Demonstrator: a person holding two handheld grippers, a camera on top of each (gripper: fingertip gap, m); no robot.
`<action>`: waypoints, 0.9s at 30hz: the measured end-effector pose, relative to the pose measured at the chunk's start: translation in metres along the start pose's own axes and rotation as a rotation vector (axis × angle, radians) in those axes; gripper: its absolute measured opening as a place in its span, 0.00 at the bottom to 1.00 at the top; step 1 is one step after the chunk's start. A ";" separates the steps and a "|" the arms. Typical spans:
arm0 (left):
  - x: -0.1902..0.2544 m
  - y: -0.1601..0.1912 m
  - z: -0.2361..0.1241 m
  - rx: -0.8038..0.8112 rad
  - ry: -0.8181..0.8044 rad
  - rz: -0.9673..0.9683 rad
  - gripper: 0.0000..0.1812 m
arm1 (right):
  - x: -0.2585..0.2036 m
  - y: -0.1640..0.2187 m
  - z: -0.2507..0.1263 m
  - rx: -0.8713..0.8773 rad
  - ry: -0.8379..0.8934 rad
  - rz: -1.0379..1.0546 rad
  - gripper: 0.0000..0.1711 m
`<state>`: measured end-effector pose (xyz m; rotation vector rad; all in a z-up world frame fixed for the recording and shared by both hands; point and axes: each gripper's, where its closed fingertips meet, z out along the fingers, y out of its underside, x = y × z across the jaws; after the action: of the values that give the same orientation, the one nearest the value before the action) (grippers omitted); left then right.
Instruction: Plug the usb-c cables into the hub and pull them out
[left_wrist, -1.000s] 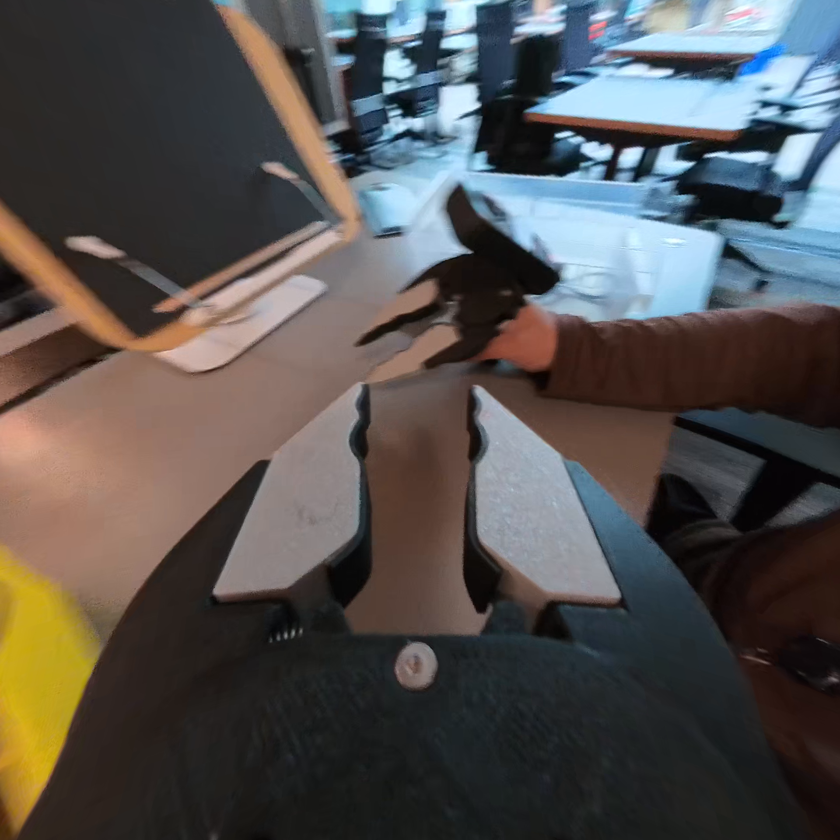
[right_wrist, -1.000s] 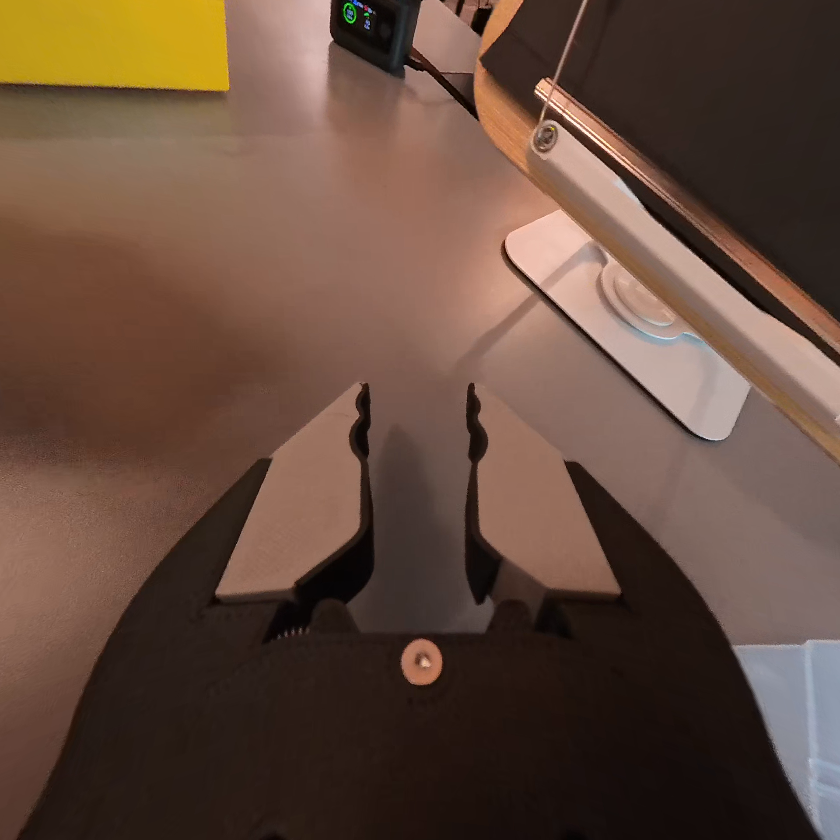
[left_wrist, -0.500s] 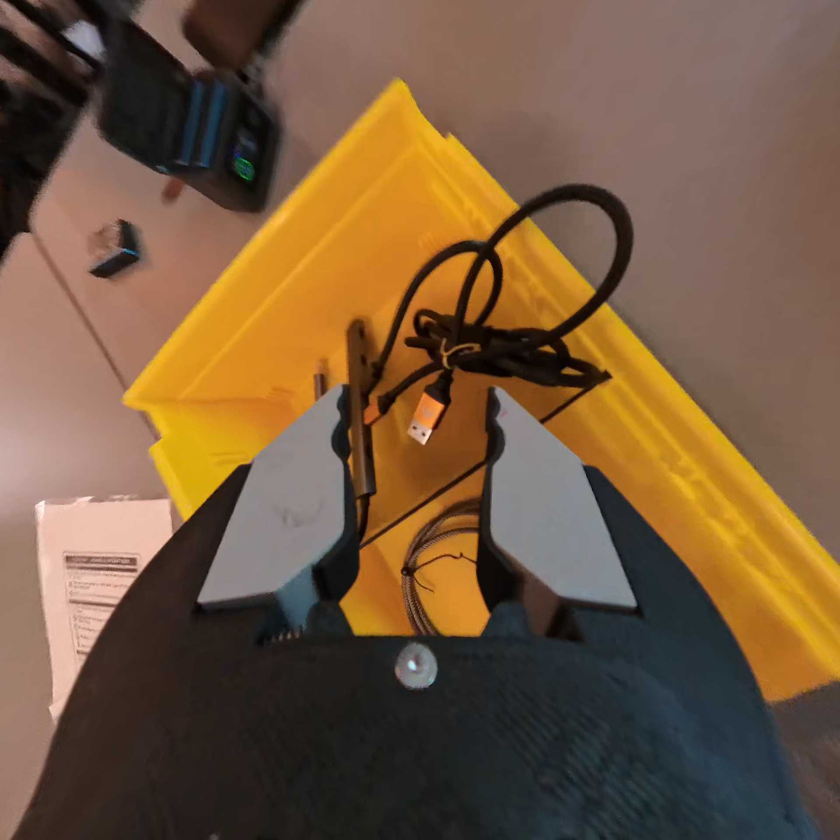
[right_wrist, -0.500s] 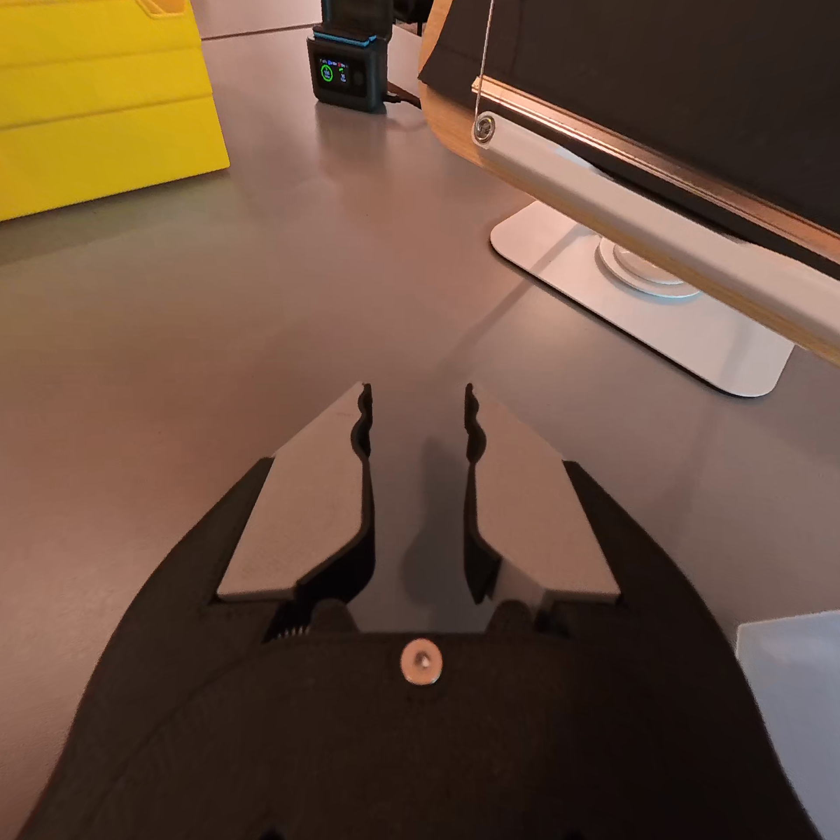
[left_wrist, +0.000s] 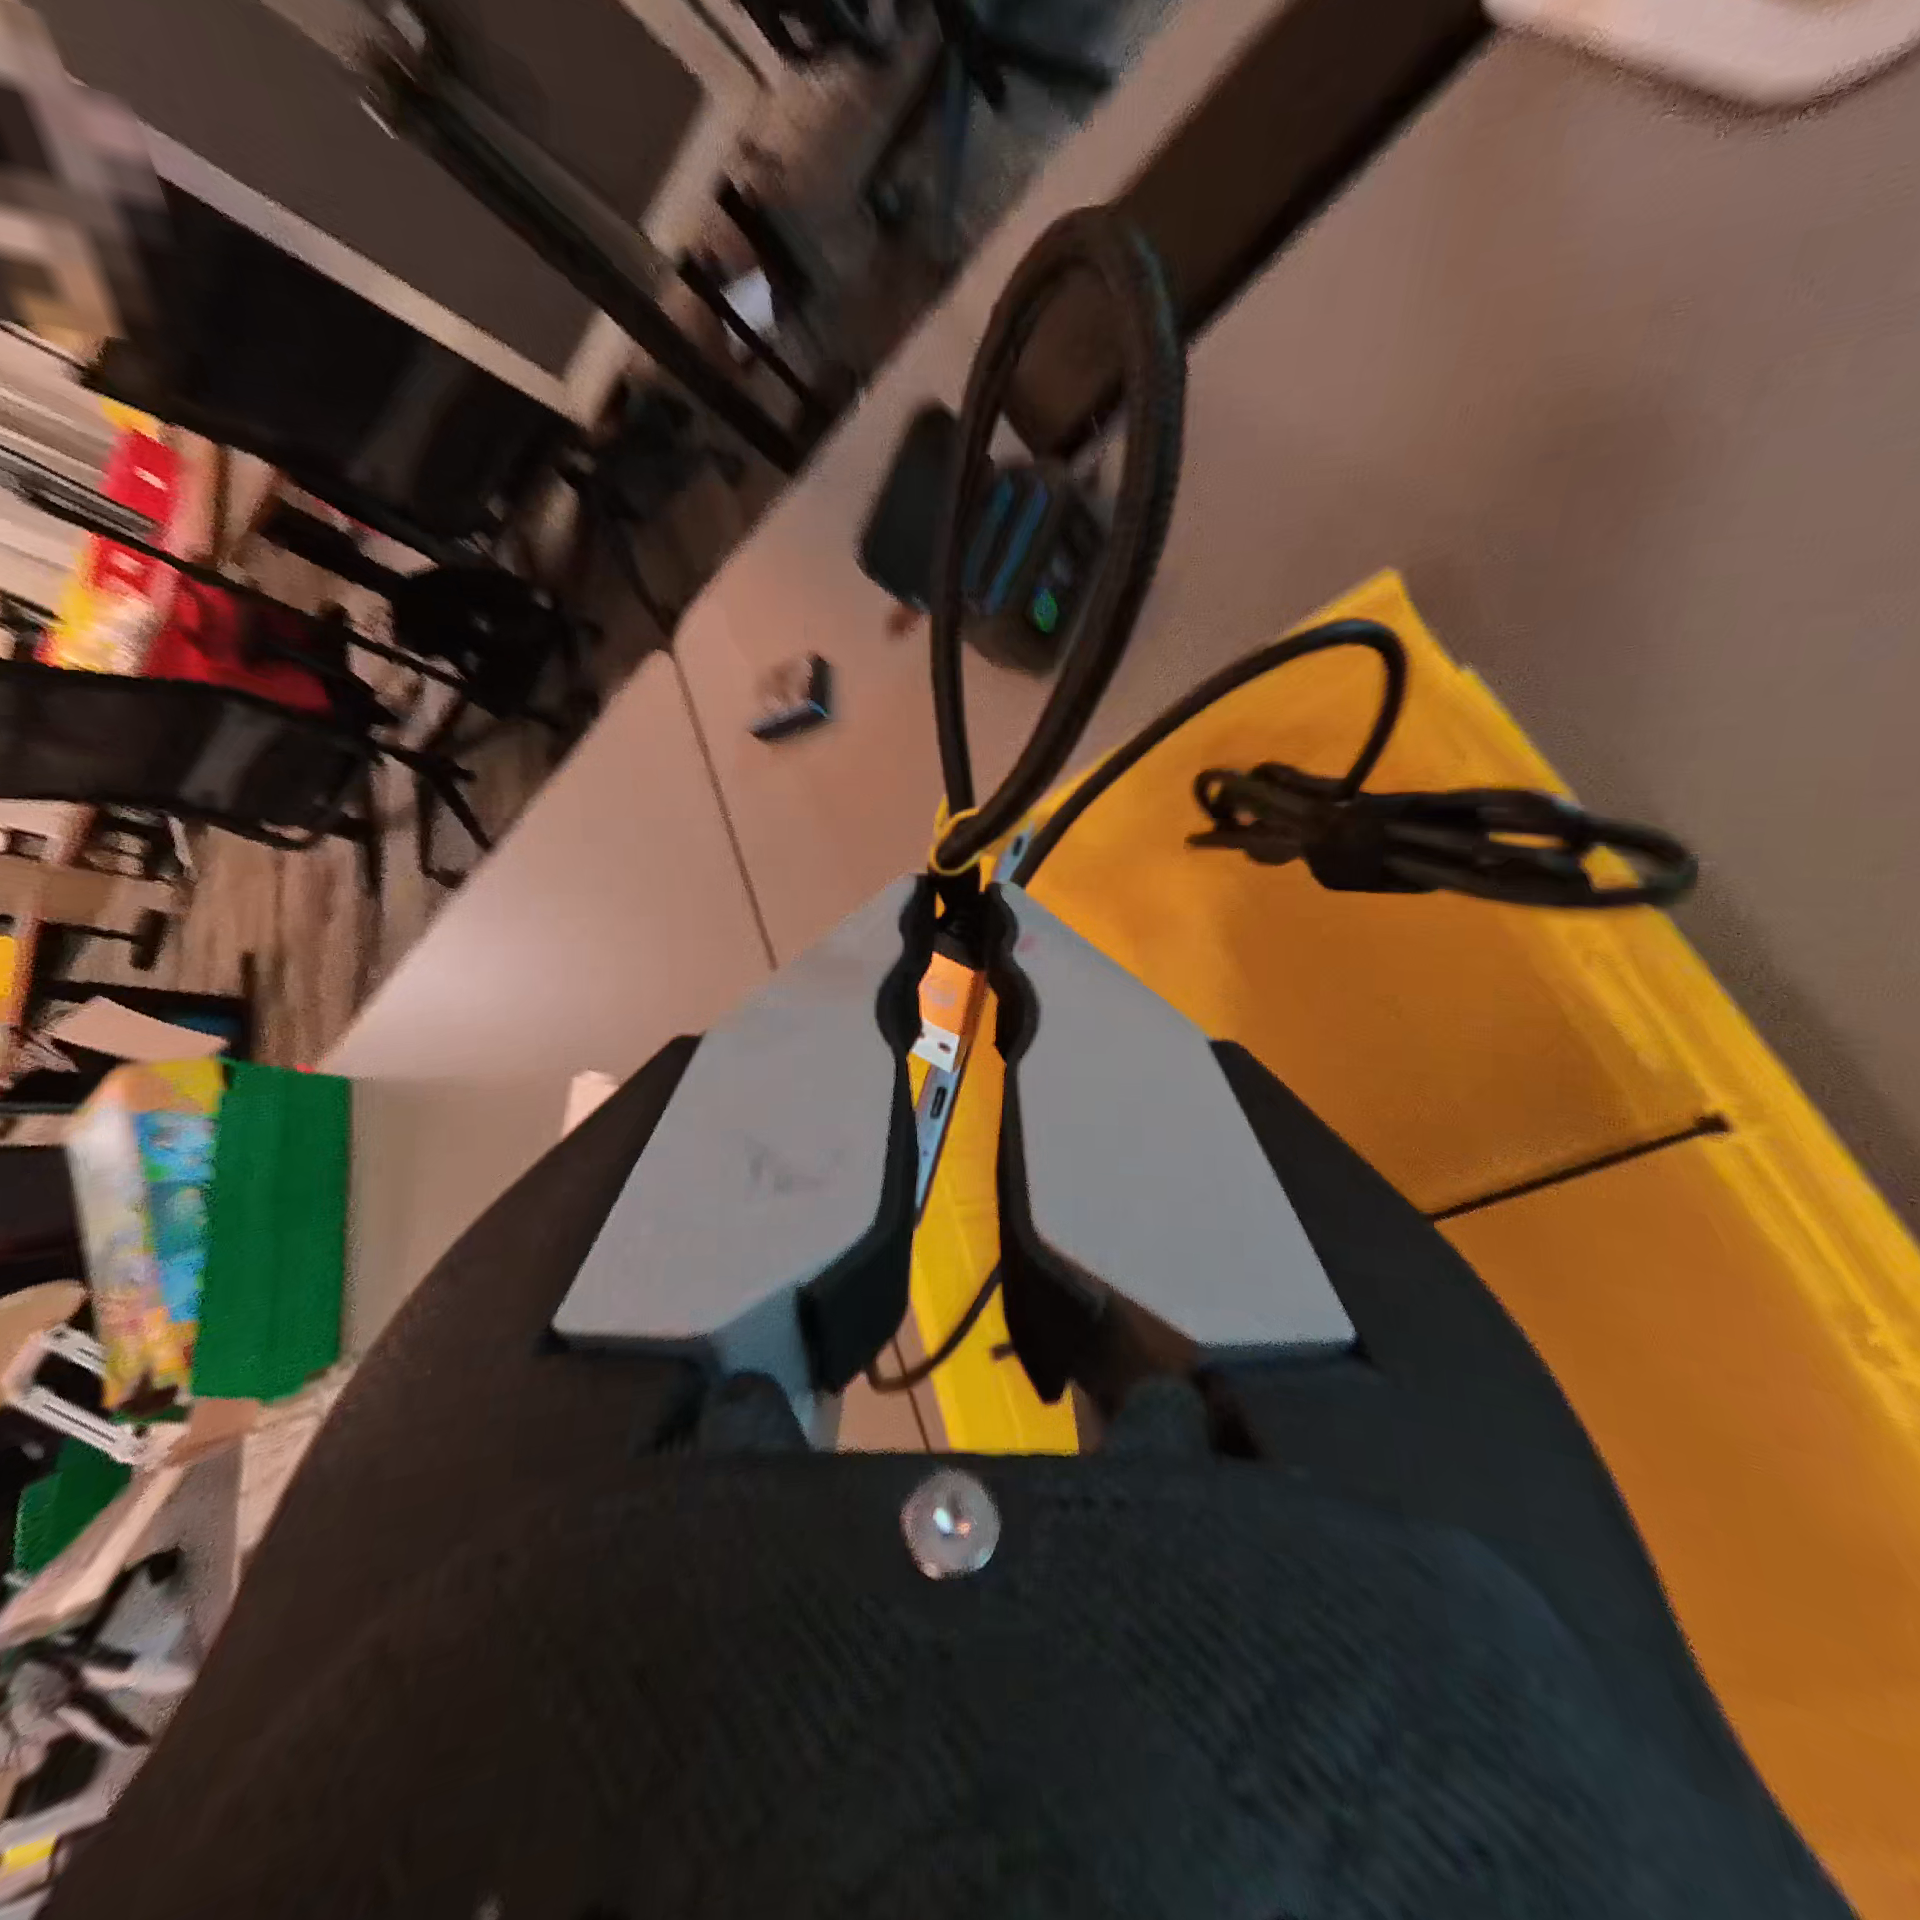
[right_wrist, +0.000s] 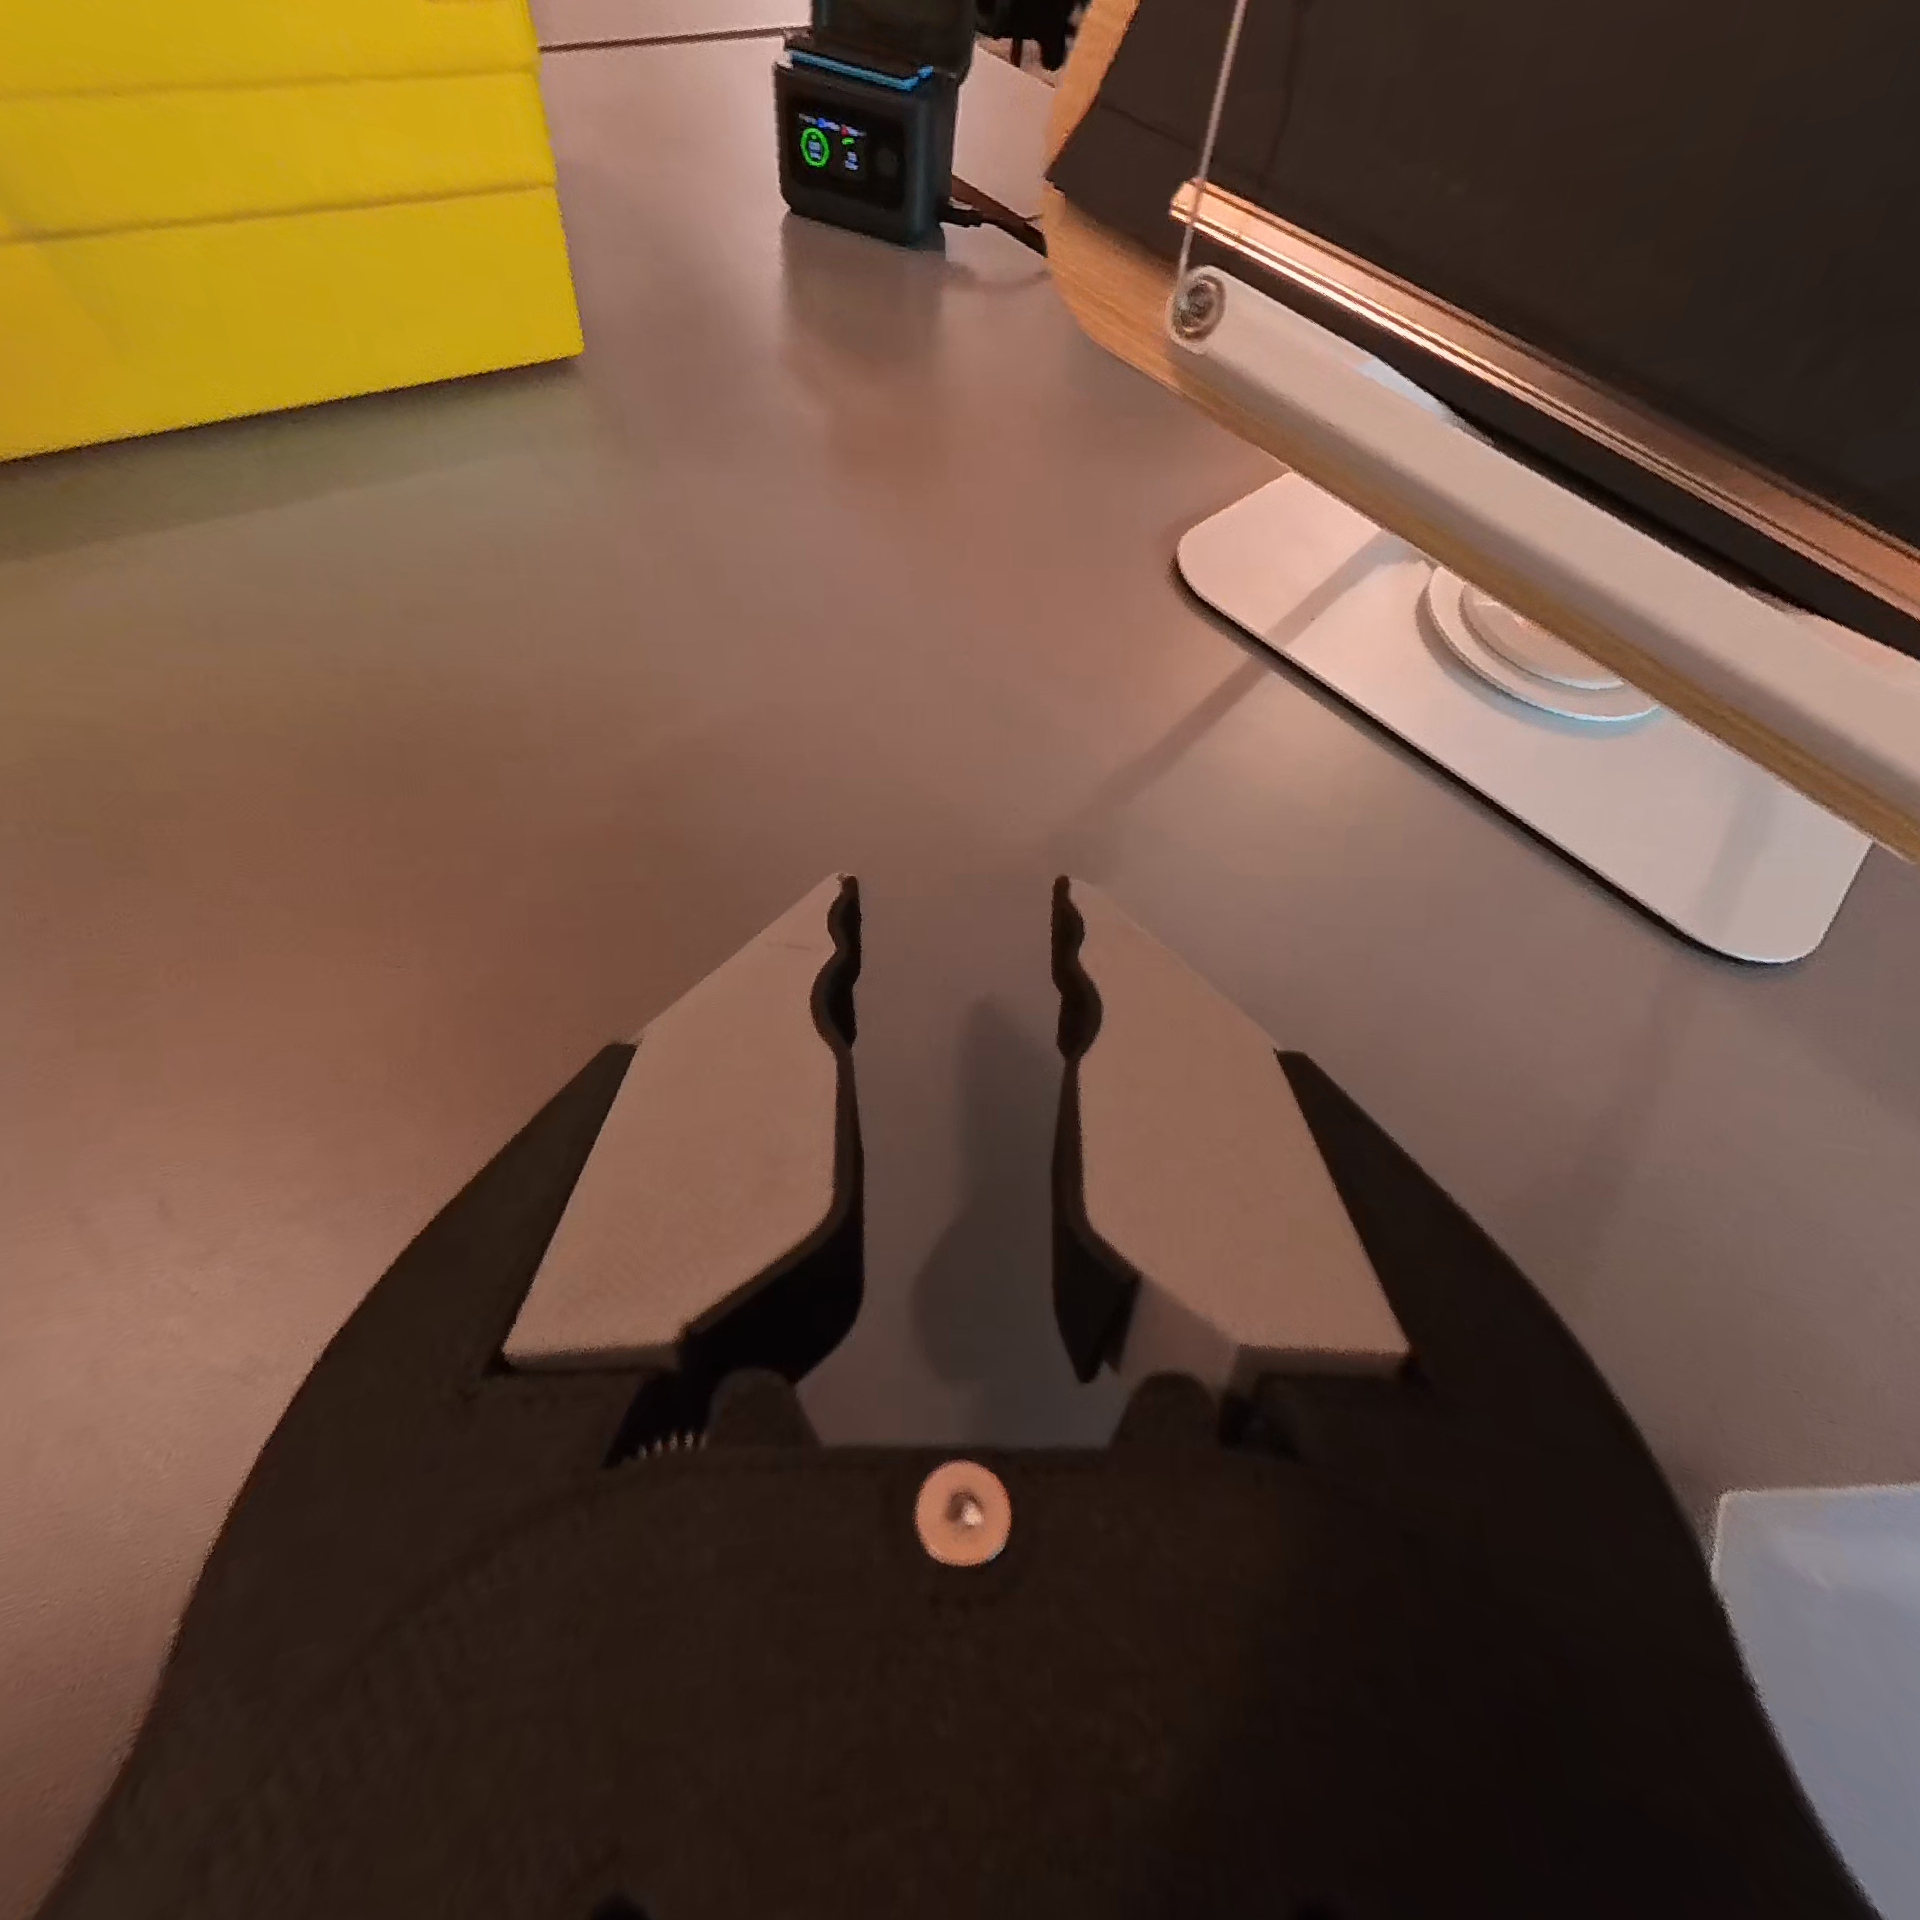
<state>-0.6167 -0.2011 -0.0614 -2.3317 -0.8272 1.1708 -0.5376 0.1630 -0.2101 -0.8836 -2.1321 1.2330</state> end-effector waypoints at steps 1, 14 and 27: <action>-0.005 -0.013 -0.014 0.044 -0.020 0.000 0.04 | -0.002 -0.001 0.001 -0.001 -0.006 -0.009 0.19; 0.120 -0.161 -0.136 0.499 0.442 0.047 0.04 | -0.055 -0.050 -0.036 0.247 -0.282 -0.048 0.45; 0.303 -0.208 -0.153 0.783 1.061 -0.032 0.04 | -0.087 -0.078 -0.099 0.524 -0.444 -0.272 0.03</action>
<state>-0.4160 0.1410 -0.0290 -1.8176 0.0115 0.0568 -0.4324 0.1223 -0.1059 -0.0948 -1.9881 1.8363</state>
